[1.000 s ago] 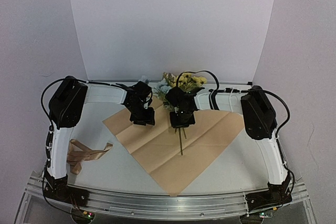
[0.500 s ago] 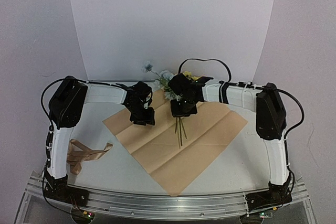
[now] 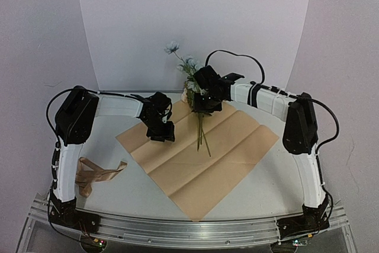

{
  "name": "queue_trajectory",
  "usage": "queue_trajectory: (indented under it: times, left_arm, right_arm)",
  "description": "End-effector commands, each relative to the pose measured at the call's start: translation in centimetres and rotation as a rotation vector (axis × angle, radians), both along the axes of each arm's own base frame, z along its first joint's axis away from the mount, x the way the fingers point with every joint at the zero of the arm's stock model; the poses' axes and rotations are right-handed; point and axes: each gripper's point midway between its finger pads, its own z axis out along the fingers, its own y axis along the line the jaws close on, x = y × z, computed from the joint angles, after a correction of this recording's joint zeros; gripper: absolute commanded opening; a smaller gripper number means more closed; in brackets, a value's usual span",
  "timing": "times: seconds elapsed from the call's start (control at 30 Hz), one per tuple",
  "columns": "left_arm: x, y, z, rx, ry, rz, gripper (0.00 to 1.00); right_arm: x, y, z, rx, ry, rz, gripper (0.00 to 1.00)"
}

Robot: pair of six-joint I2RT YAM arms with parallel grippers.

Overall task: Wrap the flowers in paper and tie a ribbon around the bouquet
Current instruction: Pick up the fake flower from the flattened wrapping paper, then place the fake flower on the flattened wrapping paper, then adjust the fake flower on the flattened wrapping paper.

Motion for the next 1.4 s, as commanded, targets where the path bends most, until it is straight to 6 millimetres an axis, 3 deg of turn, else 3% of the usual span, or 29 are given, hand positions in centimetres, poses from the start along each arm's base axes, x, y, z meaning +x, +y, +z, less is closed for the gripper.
queue_trajectory:
  times: [0.0, 0.1, 0.23, 0.37, 0.47, 0.73, 1.03, 1.23, 1.37]
  left_arm:
    - [-0.2, -0.1, 0.2, -0.003, 0.015, -0.022, 0.47]
    - [-0.1, -0.2, 0.2, -0.007, 0.015, -0.023, 0.47]
    - [-0.1, -0.3, 0.2, -0.009, 0.016, -0.024, 0.47]
    - [-0.1, -0.3, 0.2, -0.008, 0.016, -0.024, 0.47]
    - [0.0, -0.5, 0.2, -0.012, 0.019, -0.027, 0.47]
    - [0.3, -0.7, 0.5, -0.018, 0.013, -0.033, 0.47]
    - [0.2, -0.8, 0.5, -0.019, 0.013, -0.038, 0.47]
    - [0.3, -0.7, 0.9, -0.022, 0.003, -0.041, 0.47]
    - [0.4, -0.6, 1.3, -0.025, -0.003, -0.040, 0.47]
  right_arm:
    - [3.2, -2.1, -3.3, -0.035, 0.038, -0.032, 0.00]
    - [3.9, -2.4, -5.7, -0.020, 0.089, -0.044, 0.05]
    - [3.9, -2.1, -6.9, 0.004, 0.127, -0.043, 0.41]
    - [3.4, -1.4, -7.1, 0.043, 0.155, -0.049, 0.63]
    - [3.0, -1.1, -7.7, 0.058, 0.180, -0.070, 0.72]
    - [1.0, -1.8, -10.1, 0.017, 0.279, -0.137, 0.84]
    - [-0.8, -3.2, -8.9, -0.160, 0.212, -0.189, 0.89]
    - [-1.7, -3.6, -10.4, -0.174, 0.269, -0.207, 0.94]
    - [-2.4, -3.8, -10.6, -0.169, 0.292, -0.218, 0.90]
